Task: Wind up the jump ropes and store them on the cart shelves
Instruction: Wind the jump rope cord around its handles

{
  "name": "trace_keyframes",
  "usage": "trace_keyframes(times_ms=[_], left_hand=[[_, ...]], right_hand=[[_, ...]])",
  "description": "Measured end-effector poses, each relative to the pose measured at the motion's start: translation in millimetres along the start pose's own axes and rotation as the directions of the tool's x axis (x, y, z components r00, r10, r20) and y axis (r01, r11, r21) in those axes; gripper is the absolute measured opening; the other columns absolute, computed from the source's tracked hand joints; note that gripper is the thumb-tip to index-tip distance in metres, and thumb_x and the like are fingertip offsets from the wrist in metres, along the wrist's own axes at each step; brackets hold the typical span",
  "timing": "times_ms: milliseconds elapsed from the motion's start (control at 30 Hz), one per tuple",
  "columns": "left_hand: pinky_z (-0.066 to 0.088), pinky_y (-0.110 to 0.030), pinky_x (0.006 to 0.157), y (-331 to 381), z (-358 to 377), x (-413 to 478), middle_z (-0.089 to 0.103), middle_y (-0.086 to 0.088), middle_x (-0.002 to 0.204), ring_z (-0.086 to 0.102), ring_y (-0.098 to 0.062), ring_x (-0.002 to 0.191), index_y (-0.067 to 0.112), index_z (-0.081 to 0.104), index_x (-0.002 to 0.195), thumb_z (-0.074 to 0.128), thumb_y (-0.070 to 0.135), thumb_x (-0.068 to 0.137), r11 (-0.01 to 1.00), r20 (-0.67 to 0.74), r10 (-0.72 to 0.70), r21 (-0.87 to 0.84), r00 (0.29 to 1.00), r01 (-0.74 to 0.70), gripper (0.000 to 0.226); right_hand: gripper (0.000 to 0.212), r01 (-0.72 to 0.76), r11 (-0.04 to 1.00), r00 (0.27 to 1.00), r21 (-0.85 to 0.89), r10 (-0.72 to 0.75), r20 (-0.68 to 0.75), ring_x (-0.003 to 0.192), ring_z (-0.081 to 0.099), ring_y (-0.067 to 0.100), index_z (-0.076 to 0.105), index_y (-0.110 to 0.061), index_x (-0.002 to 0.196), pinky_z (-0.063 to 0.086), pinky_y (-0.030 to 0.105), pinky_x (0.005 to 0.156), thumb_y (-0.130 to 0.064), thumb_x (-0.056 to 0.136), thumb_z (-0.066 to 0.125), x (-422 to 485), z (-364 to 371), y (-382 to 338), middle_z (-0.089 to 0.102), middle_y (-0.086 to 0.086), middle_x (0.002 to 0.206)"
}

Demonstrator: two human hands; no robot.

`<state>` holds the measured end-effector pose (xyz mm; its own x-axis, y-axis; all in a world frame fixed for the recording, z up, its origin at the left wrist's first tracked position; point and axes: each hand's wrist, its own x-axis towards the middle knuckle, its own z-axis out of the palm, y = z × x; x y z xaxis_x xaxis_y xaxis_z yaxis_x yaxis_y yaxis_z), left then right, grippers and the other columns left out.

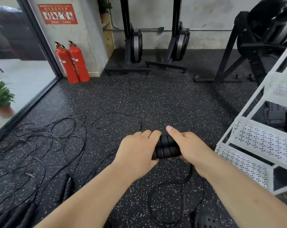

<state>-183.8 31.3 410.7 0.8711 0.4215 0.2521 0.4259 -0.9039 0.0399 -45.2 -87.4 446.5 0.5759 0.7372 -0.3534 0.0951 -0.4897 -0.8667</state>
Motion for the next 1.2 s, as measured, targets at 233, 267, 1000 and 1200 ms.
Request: trace_keyframes(times_ms=[233, 267, 1000, 1200], left_hand=[[0.053, -0.036, 0.079, -5.5, -2.0, -5.1, 0.059, 0.013, 0.113, 0.063, -0.017, 0.102, 0.039, 0.039, 0.137, 0.059, 0.070, 0.090, 0.999, 0.022, 0.003, -0.043, 1.000, -0.002, 0.060], [0.054, -0.037, 0.078, -7.8, -2.6, -5.1, 0.059, 0.012, 0.112, 0.064, -0.017, 0.101, 0.039, 0.039, 0.135, 0.060, 0.068, 0.091, 0.999, 0.032, 0.002, -0.038, 0.999, -0.001, 0.057], [0.055, -0.035, 0.068, -57.5, -19.2, -4.9, 0.065, 0.011, 0.077, 0.063, -0.014, 0.071, 0.036, 0.049, 0.091, 0.070, 0.053, 0.086, 0.847, 0.148, -0.343, -0.378, 0.928, 0.373, 0.028], [0.046, -0.034, 0.066, -65.1, -12.3, -6.4, 0.060, 0.012, 0.081, 0.058, -0.022, 0.076, 0.034, 0.048, 0.100, 0.065, 0.053, 0.086, 0.883, 0.130, -0.435, -0.131, 0.891, 0.450, 0.029]], right_hand=[[0.056, -0.053, 0.997, 0.985, 0.048, 0.060, -0.160, 0.073, 0.058, 0.017, 0.066, -0.018, 0.091, 0.042, 0.033, 0.069, -0.067, 0.105, 0.043, 4.1, 18.9, 5.4, 0.068, 0.002, 0.082], [0.060, -0.058, 0.997, 0.992, 0.048, 0.063, -0.111, 0.068, 0.055, 0.017, 0.066, -0.018, 0.092, 0.043, 0.033, 0.068, -0.072, 0.103, 0.041, 4.8, 16.5, 3.6, 0.067, 0.002, 0.076], [0.038, 0.265, 0.871, 0.958, -0.414, -0.288, 0.007, 0.044, 0.037, 0.007, 0.071, -0.033, 0.086, 0.033, 0.029, 0.050, -0.047, 0.111, 0.046, 21.7, 12.0, 19.4, 0.047, -0.011, 0.048], [0.028, 0.384, 0.612, 0.908, -0.691, -0.387, 0.162, 0.052, 0.049, 0.004, 0.065, -0.035, 0.099, 0.037, 0.025, 0.050, -0.050, 0.110, 0.044, -8.1, 18.8, 1.6, 0.060, -0.008, 0.064]])
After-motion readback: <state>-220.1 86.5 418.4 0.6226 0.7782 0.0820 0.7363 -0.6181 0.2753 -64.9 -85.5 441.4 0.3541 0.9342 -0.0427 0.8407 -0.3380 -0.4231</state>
